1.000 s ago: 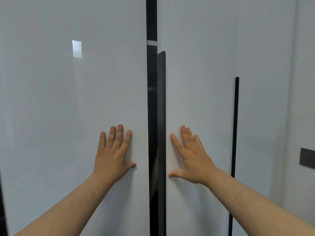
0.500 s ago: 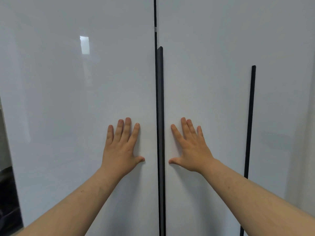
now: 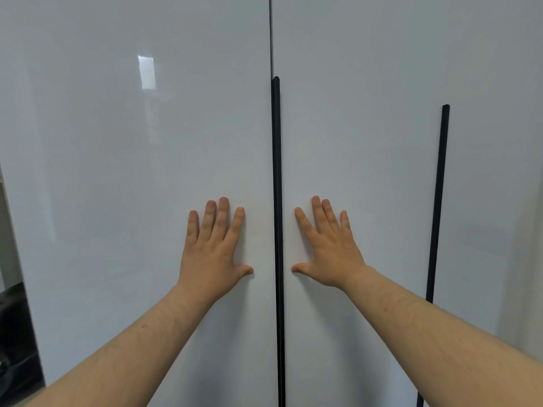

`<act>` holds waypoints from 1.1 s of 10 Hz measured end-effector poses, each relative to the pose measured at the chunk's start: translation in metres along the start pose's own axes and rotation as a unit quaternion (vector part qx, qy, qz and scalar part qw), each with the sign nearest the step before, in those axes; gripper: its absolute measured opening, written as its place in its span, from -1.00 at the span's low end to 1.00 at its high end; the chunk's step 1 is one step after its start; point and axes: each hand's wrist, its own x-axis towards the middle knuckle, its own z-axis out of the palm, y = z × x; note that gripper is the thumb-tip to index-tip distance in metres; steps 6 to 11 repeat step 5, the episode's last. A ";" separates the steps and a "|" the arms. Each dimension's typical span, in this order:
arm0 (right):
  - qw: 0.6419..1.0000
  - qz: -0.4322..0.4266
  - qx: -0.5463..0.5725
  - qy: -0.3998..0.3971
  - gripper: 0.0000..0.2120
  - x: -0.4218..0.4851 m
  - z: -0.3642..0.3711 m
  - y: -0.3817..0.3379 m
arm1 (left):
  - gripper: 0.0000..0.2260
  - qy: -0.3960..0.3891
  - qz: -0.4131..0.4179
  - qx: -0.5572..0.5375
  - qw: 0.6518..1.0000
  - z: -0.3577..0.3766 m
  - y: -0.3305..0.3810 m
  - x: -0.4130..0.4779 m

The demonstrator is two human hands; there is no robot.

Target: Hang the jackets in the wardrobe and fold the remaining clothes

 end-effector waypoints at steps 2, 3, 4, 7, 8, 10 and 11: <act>1.000 0.013 -0.004 -0.012 0.18 0.000 -0.001 -0.008 | 0.12 -0.015 -0.001 0.017 1.000 -0.006 0.004 0.000; 0.999 0.024 0.004 -0.029 0.13 -0.004 -0.007 -0.014 | -0.04 -0.029 0.000 0.021 0.999 -0.015 0.005 0.001; 0.998 0.023 0.045 -0.044 -0.05 -0.012 -0.020 -0.019 | -0.28 -0.042 0.011 0.006 0.999 -0.029 0.002 0.002; 0.990 0.015 0.099 -0.095 -0.25 -0.024 -0.037 -0.018 | -0.48 -0.072 0.000 -0.087 0.994 -0.049 -0.005 0.009; 0.990 0.015 0.099 -0.095 -0.25 -0.024 -0.037 -0.018 | -0.48 -0.072 0.000 -0.087 0.994 -0.049 -0.005 0.009; 0.990 0.015 0.099 -0.095 -0.25 -0.024 -0.037 -0.018 | -0.48 -0.072 0.000 -0.087 0.994 -0.049 -0.005 0.009; 0.990 0.015 0.099 -0.095 -0.25 -0.024 -0.037 -0.018 | -0.48 -0.072 0.000 -0.087 0.994 -0.049 -0.005 0.009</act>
